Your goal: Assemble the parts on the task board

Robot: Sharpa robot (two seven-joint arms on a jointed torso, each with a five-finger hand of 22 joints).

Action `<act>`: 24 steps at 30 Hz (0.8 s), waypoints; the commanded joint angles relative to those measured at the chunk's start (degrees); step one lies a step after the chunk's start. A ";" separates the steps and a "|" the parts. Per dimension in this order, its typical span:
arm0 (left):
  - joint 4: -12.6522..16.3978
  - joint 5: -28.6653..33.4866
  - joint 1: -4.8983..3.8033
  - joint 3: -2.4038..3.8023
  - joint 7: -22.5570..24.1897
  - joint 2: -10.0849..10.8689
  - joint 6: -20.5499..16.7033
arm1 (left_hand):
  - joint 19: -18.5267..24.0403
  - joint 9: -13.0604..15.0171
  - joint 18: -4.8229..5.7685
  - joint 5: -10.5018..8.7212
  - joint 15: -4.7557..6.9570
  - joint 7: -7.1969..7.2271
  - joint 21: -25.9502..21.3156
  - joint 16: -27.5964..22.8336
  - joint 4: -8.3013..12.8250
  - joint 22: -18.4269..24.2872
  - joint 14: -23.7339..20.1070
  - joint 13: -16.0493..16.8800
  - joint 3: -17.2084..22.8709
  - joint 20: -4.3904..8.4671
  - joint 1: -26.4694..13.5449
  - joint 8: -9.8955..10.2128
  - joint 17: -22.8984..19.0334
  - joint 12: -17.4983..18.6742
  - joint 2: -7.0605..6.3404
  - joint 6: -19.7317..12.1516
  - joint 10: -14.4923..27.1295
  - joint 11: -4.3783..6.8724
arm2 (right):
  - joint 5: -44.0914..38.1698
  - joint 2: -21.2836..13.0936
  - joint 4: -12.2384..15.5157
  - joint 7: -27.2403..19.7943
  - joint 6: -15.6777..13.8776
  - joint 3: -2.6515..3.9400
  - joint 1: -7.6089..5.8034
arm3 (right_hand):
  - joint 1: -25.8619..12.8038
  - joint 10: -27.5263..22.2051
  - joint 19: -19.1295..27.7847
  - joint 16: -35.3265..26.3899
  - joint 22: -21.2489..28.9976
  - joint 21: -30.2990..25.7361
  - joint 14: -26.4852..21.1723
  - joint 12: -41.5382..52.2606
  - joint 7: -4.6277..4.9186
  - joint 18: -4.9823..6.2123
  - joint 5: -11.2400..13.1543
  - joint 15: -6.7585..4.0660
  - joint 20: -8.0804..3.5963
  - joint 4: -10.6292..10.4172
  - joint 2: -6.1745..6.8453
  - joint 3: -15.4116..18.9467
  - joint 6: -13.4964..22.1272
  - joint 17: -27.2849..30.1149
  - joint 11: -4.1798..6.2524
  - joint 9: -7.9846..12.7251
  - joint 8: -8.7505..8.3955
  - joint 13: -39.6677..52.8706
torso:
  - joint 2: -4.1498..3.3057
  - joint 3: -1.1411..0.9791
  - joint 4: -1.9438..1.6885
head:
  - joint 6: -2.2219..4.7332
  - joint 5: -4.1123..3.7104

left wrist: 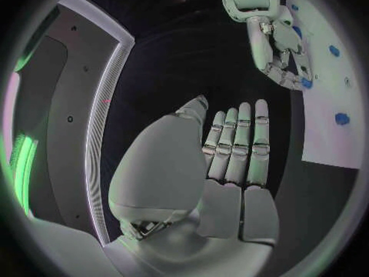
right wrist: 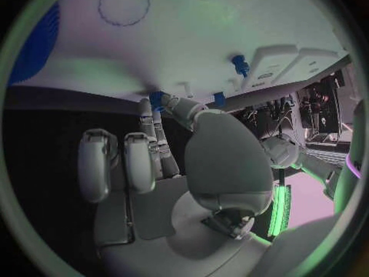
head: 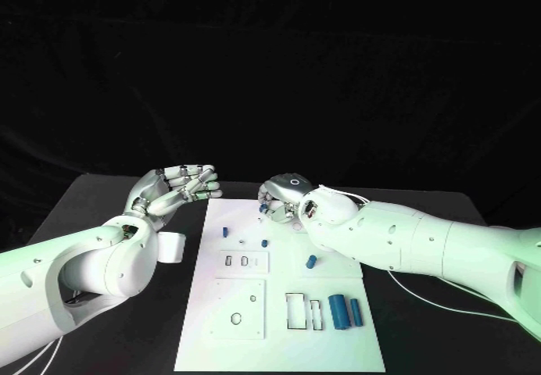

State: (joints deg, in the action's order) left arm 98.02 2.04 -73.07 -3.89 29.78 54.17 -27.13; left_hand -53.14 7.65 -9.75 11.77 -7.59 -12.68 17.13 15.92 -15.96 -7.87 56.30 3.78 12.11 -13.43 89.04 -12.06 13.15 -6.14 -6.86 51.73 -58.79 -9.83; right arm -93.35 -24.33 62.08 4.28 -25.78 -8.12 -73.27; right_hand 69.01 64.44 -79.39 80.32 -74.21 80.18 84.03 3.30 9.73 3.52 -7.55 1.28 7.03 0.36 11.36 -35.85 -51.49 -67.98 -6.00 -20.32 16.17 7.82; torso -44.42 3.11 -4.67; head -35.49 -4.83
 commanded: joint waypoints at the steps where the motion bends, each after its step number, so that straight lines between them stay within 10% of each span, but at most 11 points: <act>1: 0.15 -0.27 -0.16 0.06 0.35 -0.06 0.98 | -0.01 -0.09 -0.65 -0.31 -0.07 -0.23 0.14 -0.32 -0.02 0.10 -0.50 -0.03 0.39 -0.08 0.19 0.33 0.08 0.36 -0.57 -0.03 -0.12 -0.20 | -0.66 -0.50 0.53 0.00 -0.35 0.01 -0.01 | 0.12 -1.98 1.16 -0.51 1.18 -1.18 1.25 0.44 0.06 0.53 -0.58 0.36 0.46 0.11 1.86 1.12 2.40 1.01 -0.34 0.72 -1.74 -0.41 | 0.05 -0.04 0.10 | 0.09 0.08; 12: -0.07 -0.26 -0.17 0.05 0.27 0.41 0.99 | -0.01 -0.10 -0.65 -0.31 -0.07 -0.23 0.14 -0.34 -0.02 0.10 -0.51 -0.03 0.40 -0.08 0.19 0.34 0.08 0.39 -0.59 -0.04 -0.11 -0.20 | 2.05 -10.18 11.10 0.38 -2.58 0.76 -1.30 | 0.81 0.11 -0.11 0.19 -0.43 -0.35 1.65 2.54 0.10 0.21 -1.54 0.17 0.52 -0.19 1.91 2.46 0.71 -0.13 -0.07 0.10 -1.54 -0.04 | 0.31 -0.31 0.81 | 0.69 0.22; 20: -0.14 -0.26 -0.18 0.05 0.16 0.57 1.30 | 0.00 -0.10 -0.65 -0.32 -0.07 -0.23 0.14 -0.36 -0.01 0.11 -0.53 -0.03 0.42 -0.09 0.19 0.36 0.09 0.42 -0.60 -0.06 -0.09 -0.21 | 11.37 -17.96 15.82 0.63 4.33 1.17 -3.16 | 1.16 8.38 -2.84 1.59 -4.35 2.24 2.34 6.93 -0.32 -0.67 -2.27 -0.90 -0.24 -0.48 2.03 2.67 -0.57 -2.48 1.42 -0.27 -1.52 2.17 | 0.69 -0.53 1.56 | 0.83 0.24; 24: -0.20 -0.26 -0.18 0.05 0.13 0.55 1.42 | 0.00 -0.10 -0.65 -0.32 -0.08 -0.21 0.14 -0.36 0.00 0.11 -0.53 -0.03 0.44 -0.09 0.20 0.36 0.10 0.44 -0.60 -0.06 -0.10 -0.20 | 13.23 -20.05 16.25 0.79 8.57 1.23 -3.52 | -2.15 14.91 -3.94 2.10 -5.99 3.33 2.54 13.75 -1.53 -1.06 -5.18 -2.08 -1.31 -2.31 4.54 8.40 1.79 -3.24 2.72 -0.64 -1.80 7.15 | 0.76 -0.66 1.76 | 0.83 0.28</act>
State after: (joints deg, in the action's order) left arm 97.77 2.03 -73.13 -3.90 29.70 54.78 -26.94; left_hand -53.14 7.60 -9.74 11.77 -7.80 -12.68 17.13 15.92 -15.96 -7.82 56.09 3.78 12.11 -13.43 89.26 -12.07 13.19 -5.92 -7.08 51.73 -58.79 -9.83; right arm -84.13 -44.40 78.04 4.60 -23.03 -6.89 -76.76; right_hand 67.71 78.37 -83.20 82.10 -74.95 83.32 83.96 15.52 8.37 3.53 -12.12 -0.39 5.95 -1.57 15.70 -28.77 -50.33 -71.07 -3.49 -20.83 14.49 13.78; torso -43.75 2.59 -3.19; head -34.65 -4.62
